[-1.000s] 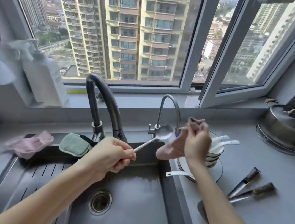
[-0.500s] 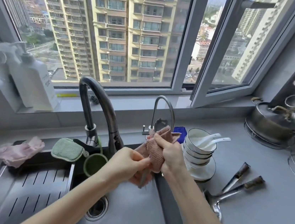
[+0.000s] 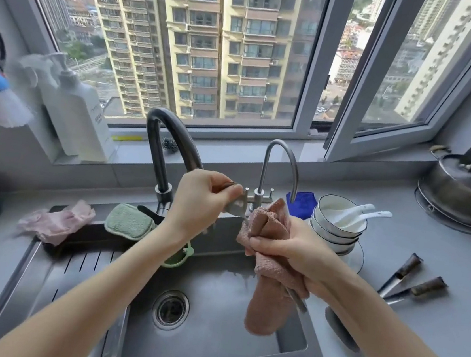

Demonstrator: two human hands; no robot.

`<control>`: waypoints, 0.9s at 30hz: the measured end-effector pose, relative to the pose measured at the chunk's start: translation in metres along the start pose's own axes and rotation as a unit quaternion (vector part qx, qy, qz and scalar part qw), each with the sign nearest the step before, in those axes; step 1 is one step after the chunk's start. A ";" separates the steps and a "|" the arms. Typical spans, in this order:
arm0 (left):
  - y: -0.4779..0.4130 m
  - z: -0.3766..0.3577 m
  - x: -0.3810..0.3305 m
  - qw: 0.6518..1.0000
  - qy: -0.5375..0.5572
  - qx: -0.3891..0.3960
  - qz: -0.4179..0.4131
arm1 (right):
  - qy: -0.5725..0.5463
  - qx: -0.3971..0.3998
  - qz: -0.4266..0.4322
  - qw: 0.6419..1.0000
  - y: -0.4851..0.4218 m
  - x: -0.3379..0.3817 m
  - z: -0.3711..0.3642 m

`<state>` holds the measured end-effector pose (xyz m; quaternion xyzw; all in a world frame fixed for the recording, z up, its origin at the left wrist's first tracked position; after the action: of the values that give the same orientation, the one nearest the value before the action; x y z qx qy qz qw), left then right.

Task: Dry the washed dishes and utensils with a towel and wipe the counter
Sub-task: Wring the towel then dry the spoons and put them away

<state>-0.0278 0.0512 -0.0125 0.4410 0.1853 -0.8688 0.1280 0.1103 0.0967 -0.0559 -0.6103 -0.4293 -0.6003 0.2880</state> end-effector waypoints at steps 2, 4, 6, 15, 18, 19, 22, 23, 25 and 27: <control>-0.003 0.003 -0.001 1.000 0.010 0.012 0.009 | 0.012 0.008 0.012 1.000 0.009 0.000 0.002; -0.007 0.009 -0.005 1.000 0.007 0.017 0.011 | 0.013 0.008 0.025 1.000 0.015 0.003 0.007; -0.013 0.025 -0.007 1.000 0.014 -0.004 0.013 | 0.017 0.007 0.029 0.999 0.017 0.007 0.014; -0.011 0.107 0.013 0.993 0.008 -0.100 0.058 | 0.173 -0.133 0.016 0.976 0.022 0.007 0.059; -0.007 0.088 0.010 0.997 -0.004 -0.051 0.055 | 0.194 -0.094 0.092 0.972 -0.003 0.031 0.016; -0.005 0.084 0.010 0.997 0.001 -0.053 0.050 | 0.223 -0.063 0.110 0.967 -0.014 0.037 -0.006; -0.003 0.087 0.019 0.994 0.049 -0.077 0.054 | 0.249 -0.025 0.134 0.959 -0.041 0.041 -0.059; 0.000 0.090 0.024 0.990 0.089 -0.088 0.062 | 0.219 -0.031 0.139 0.965 -0.049 0.040 -0.070; 0.009 0.096 0.035 0.976 0.172 -0.105 0.081 | 0.162 -0.045 0.158 0.973 -0.062 0.043 -0.086; 0.018 0.106 0.044 0.967 0.214 -0.104 0.087 | 0.137 -0.043 0.170 0.975 -0.073 0.044 -0.102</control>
<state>-0.1221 -0.0132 0.0053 0.6152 0.2582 -0.7158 0.2059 -0.0068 0.0501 -0.0133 -0.5983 -0.2498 -0.6382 0.4152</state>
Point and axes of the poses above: each hand's wrist, its own y-axis away from the middle knuckle, its own z-axis out of the back of the hand, x = y × z, the point moved 7 cm from there along -y, towards the middle knuckle, and after that the axes turned 8 degrees about x, right-handed, at the moved point
